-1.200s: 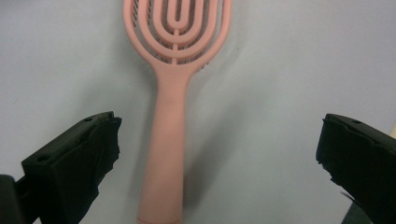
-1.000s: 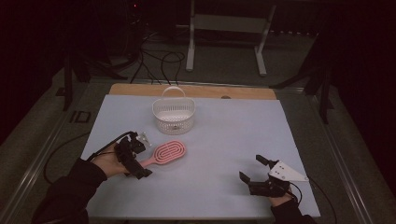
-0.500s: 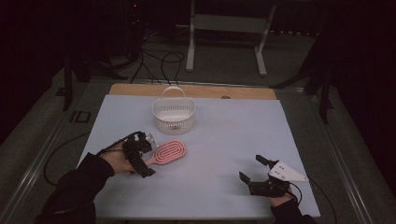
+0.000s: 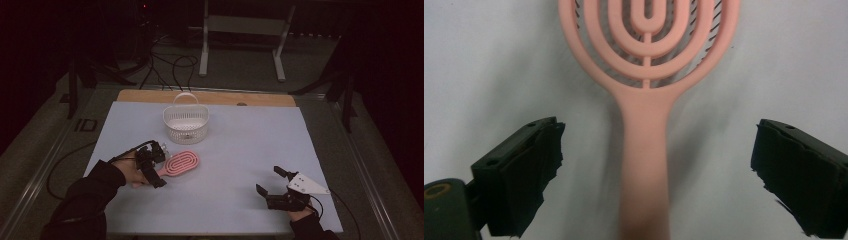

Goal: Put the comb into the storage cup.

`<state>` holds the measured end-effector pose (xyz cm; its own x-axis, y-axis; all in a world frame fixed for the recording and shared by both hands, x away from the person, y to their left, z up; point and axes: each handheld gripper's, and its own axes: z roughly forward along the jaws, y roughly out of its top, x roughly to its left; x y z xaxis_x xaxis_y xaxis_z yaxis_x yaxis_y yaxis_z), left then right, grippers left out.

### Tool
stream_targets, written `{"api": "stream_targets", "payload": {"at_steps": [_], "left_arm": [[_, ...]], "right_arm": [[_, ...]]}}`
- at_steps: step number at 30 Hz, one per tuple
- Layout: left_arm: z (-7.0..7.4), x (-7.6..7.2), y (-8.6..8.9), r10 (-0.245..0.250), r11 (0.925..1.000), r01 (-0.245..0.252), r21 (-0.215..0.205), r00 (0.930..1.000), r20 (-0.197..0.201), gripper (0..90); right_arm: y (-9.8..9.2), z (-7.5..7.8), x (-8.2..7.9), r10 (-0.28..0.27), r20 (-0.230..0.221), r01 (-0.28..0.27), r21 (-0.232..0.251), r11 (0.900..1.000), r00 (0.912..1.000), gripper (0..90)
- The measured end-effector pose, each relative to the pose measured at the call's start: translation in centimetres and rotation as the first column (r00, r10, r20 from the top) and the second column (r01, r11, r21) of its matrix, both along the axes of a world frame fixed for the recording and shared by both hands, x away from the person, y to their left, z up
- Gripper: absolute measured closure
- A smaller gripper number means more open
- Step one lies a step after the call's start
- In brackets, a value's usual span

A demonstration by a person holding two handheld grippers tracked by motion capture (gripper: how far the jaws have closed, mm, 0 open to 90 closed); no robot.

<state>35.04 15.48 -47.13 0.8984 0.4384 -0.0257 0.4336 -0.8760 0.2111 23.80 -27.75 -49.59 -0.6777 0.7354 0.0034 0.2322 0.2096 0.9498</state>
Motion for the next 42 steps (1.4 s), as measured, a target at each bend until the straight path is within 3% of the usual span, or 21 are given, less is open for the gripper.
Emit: {"api": "stream_targets", "payload": {"at_steps": [19,30,33,42], "left_arm": [[-0.5,0.3,-0.9,-0.004,0.9972,0.003,0.074,0.9999,0.013,43.9],[-1.0,0.3,-1.7,-0.008,0.9911,0.007,0.133,1.0000,0.006,53.3],[-1.3,0.3,-1.9,-0.012,0.9885,0.012,0.151,0.9999,-0.003,59.6],[-1.4,0.4,-2.4,0.003,0.9856,0.001,0.169,0.9998,-0.022,69.3]], "right_arm": [[0.0,0.0,0.0,0.000,0.000,0.000,0.002,1.000,1.0000,9.5],[0.0,0.0,0.0,-0.001,0.003,0.001,0.002,1.000,1.0000,9.5],[0.0,0.0,0.0,-0.001,0.000,0.001,0.005,1.000,1.0000,9.5],[0.0,0.0,0.0,0.001,0.004,-0.001,0.002,1.000,1.0000,9.5]]}}
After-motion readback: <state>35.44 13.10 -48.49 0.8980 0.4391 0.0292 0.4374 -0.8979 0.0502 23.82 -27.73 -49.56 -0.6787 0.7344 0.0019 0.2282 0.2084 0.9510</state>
